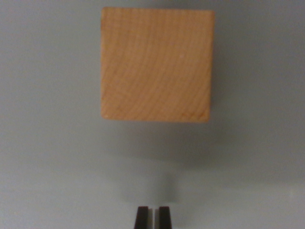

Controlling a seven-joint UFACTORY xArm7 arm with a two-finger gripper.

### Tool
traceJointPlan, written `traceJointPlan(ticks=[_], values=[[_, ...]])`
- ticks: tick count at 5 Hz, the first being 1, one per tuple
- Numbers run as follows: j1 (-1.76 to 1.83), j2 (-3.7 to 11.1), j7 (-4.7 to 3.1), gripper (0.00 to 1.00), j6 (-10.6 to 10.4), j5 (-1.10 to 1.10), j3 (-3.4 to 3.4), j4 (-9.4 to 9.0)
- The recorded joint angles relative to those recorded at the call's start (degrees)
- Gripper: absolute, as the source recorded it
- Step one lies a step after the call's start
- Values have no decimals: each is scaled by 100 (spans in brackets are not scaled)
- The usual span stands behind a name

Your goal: Push wooden cube

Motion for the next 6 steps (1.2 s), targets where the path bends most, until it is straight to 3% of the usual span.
traceJointPlan(ticks=[6], values=[[1, 143, 26, 100, 97, 6, 14, 240]])
